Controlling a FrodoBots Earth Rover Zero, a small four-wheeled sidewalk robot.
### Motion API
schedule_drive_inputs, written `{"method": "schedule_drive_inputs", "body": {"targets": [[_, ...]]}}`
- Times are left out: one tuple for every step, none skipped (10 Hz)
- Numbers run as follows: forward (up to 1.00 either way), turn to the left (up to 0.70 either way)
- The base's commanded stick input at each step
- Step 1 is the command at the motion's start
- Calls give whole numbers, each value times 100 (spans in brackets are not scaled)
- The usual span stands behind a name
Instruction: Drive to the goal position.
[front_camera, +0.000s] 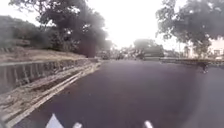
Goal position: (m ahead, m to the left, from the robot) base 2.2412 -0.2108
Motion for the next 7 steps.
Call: {"method": "schedule_drive_inputs", "body": {"targets": [[50,0],[50,0],[50,0],[50,0],[50,-6],[50,-12],[50,-18]]}}
